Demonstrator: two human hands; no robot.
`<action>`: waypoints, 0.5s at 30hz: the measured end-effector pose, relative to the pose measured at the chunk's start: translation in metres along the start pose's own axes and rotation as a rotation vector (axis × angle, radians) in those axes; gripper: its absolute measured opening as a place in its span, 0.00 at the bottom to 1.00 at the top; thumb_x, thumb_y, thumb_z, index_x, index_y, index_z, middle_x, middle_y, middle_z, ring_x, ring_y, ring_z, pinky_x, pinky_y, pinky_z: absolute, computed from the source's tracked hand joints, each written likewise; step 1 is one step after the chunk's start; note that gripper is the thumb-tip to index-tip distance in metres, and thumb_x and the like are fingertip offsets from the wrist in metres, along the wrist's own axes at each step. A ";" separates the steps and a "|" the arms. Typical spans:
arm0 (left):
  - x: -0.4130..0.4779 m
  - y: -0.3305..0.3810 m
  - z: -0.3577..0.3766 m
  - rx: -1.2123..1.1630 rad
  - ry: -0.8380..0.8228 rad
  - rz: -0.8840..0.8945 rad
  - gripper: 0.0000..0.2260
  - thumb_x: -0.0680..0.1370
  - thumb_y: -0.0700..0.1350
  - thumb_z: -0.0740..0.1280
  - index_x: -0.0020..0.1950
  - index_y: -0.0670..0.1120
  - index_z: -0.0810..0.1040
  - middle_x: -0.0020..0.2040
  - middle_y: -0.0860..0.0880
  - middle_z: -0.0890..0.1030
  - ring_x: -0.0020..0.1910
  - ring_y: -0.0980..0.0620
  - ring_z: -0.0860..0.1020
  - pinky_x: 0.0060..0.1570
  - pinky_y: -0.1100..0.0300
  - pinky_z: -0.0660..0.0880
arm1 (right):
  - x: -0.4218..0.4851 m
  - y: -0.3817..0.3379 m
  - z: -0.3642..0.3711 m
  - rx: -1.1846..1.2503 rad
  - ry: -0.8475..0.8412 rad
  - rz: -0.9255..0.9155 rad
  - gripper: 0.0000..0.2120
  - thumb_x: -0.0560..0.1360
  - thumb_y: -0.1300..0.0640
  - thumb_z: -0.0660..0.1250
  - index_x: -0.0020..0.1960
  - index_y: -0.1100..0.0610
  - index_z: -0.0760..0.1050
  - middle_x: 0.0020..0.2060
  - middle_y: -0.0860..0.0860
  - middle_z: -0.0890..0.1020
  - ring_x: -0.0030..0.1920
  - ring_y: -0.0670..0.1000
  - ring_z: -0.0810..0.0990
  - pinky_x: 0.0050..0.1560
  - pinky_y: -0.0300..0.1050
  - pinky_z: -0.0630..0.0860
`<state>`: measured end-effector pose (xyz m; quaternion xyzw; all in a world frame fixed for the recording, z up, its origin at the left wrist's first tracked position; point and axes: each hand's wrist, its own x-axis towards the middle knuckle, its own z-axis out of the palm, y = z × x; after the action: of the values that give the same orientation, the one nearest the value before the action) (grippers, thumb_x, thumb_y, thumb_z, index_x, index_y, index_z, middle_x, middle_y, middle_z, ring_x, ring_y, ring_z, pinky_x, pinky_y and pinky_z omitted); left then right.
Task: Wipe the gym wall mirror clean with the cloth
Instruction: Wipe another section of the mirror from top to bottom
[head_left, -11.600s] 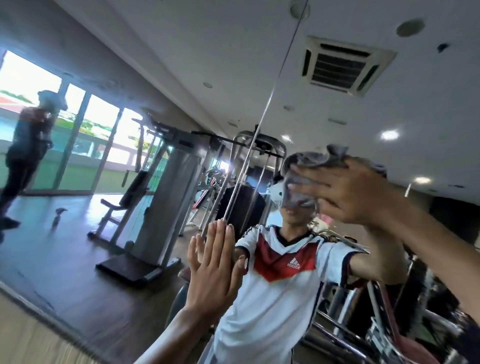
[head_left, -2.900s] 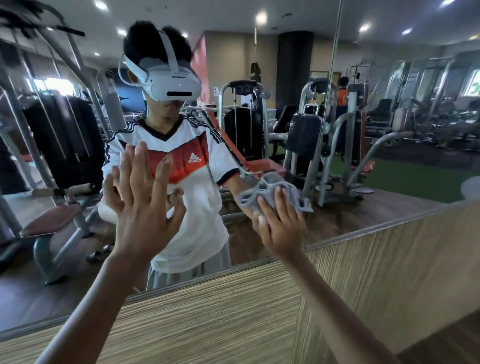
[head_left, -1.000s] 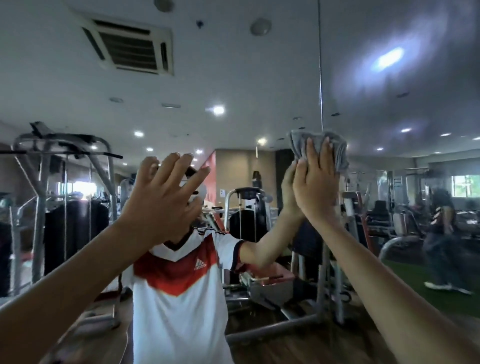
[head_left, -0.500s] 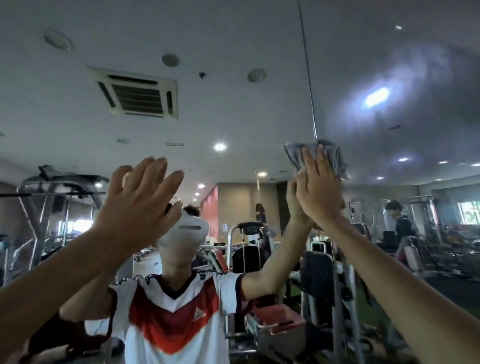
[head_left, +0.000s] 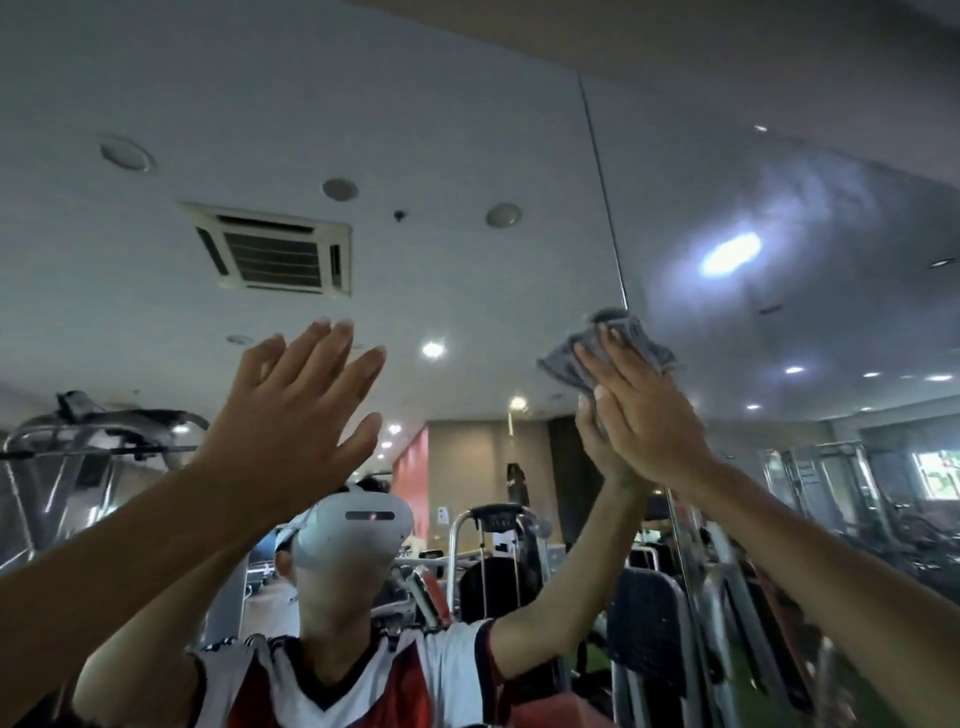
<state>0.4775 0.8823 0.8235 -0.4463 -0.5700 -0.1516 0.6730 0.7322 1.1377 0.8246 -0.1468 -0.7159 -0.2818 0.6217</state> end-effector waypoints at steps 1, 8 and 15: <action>-0.002 0.002 0.002 0.000 0.017 -0.001 0.29 0.79 0.57 0.53 0.72 0.42 0.73 0.72 0.35 0.72 0.72 0.37 0.69 0.65 0.40 0.63 | 0.022 0.006 -0.003 0.018 0.006 0.136 0.31 0.79 0.45 0.43 0.79 0.54 0.60 0.79 0.54 0.58 0.79 0.55 0.55 0.75 0.63 0.61; 0.015 -0.004 0.000 0.044 0.081 0.052 0.27 0.76 0.59 0.56 0.64 0.42 0.78 0.59 0.38 0.79 0.56 0.38 0.75 0.50 0.45 0.67 | 0.121 -0.073 0.014 0.046 0.050 0.187 0.25 0.83 0.53 0.49 0.80 0.52 0.56 0.80 0.54 0.55 0.80 0.57 0.51 0.77 0.62 0.54; 0.039 -0.015 -0.006 0.060 0.102 0.115 0.23 0.75 0.58 0.56 0.56 0.43 0.79 0.45 0.42 0.75 0.43 0.42 0.72 0.45 0.47 0.67 | 0.048 -0.030 0.015 -0.060 -0.062 -0.556 0.26 0.80 0.53 0.52 0.78 0.52 0.59 0.79 0.51 0.60 0.79 0.49 0.56 0.77 0.51 0.55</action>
<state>0.4824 0.8816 0.8656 -0.4497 -0.5126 -0.1183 0.7218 0.6949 1.1159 0.8634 0.0284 -0.7388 -0.4580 0.4936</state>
